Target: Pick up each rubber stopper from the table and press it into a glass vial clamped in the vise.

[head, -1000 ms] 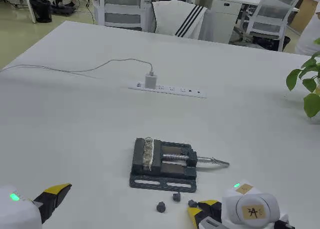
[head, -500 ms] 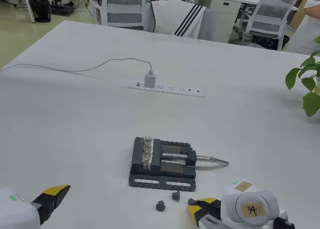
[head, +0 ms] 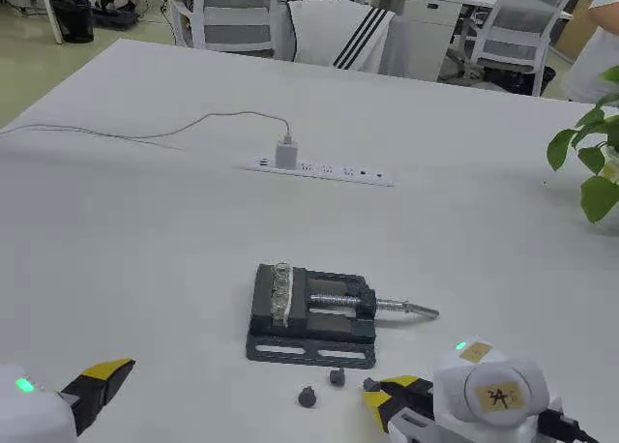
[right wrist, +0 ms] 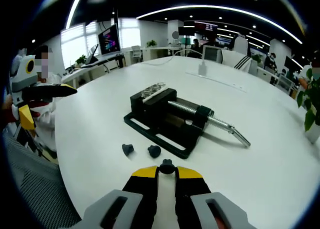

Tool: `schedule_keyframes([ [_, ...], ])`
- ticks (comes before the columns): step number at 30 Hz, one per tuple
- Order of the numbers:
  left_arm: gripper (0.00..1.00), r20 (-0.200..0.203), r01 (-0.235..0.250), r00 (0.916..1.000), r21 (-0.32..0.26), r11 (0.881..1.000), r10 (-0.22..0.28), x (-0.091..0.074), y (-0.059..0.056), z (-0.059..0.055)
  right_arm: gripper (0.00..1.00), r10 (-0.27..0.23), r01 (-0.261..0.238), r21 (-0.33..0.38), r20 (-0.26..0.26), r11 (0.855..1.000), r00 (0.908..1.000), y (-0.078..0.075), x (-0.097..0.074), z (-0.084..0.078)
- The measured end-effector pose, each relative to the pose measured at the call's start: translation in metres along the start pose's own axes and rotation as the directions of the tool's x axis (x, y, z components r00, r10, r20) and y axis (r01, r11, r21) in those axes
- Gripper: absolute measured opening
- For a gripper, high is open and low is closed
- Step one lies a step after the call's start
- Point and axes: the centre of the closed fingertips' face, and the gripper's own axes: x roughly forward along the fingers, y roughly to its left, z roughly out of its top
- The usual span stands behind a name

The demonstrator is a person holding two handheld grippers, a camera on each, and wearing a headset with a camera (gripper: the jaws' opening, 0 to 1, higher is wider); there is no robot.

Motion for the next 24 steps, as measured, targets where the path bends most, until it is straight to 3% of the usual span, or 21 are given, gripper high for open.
schedule_keyframes([
  [7,0.94,-0.004,0.024,0.9997,0.034,0.999,-0.024,0.004,-0.004,0.004,0.08,0.061,-0.060,-0.013,0.018,0.998,0.9980,0.003,-0.017,0.014],
  [13,0.94,-0.022,0.058,0.9981,0.064,0.996,-0.057,0.010,-0.011,0.004,0.08,0.086,-0.083,-0.054,0.043,0.995,0.9954,0.007,-0.035,0.030],
  [19,0.91,-0.035,0.085,0.9960,0.108,0.991,-0.082,0.015,-0.018,0.003,0.08,0.144,-0.141,-0.049,0.075,0.989,0.9867,0.015,-0.052,0.051],
  [24,0.88,-0.058,0.115,0.9926,0.153,0.982,-0.107,0.020,-0.023,0.002,0.08,0.207,-0.200,-0.091,0.081,0.976,0.9749,0.027,-0.065,0.070],
])
